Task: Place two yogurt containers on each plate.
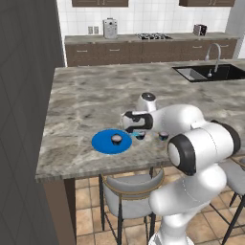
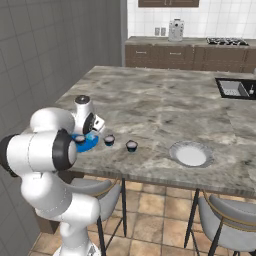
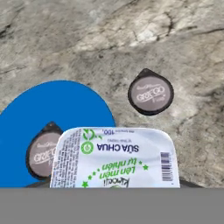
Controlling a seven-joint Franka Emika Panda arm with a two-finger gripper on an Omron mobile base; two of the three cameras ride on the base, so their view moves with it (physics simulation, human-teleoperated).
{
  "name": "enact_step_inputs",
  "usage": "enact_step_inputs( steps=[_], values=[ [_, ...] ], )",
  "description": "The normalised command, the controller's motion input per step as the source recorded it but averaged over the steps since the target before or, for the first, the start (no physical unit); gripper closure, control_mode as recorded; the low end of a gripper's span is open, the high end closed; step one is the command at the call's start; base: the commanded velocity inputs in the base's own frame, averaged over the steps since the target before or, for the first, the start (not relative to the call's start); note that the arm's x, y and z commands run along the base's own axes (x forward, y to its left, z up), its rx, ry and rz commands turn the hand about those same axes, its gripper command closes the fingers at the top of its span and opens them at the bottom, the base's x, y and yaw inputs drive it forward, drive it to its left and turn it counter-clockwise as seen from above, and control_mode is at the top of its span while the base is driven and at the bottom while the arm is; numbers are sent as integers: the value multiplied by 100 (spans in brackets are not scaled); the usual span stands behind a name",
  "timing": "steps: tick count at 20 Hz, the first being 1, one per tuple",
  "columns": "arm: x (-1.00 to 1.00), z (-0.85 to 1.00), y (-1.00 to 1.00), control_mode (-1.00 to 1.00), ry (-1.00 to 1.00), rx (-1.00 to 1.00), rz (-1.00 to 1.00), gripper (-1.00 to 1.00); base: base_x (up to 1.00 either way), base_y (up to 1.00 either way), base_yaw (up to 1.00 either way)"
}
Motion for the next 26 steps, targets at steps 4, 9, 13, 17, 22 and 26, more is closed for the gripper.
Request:
enact_step_inputs(
  steps=[4, 9, 13, 17, 22, 26],
  values=[
    [6, 1, 100, -100, 1, 0, 0, 100, 0, 0, 0],
    [8, 11, 100, -100, 5, 1, 0, 100, 0, 0, 0],
    [4, 4, 57, -100, 1, 0, 4, 100, 0, 0, 0],
    [0, -40, 34, -100, 1, -11, 3, 100, 0, 0, 0],
    [5, -32, 17, -100, 0, -3, 1, -100, 0, 0, 0],
    [0, 0, 0, -100, 0, 0, 0, -100, 0, 0, 0]
  ],
)
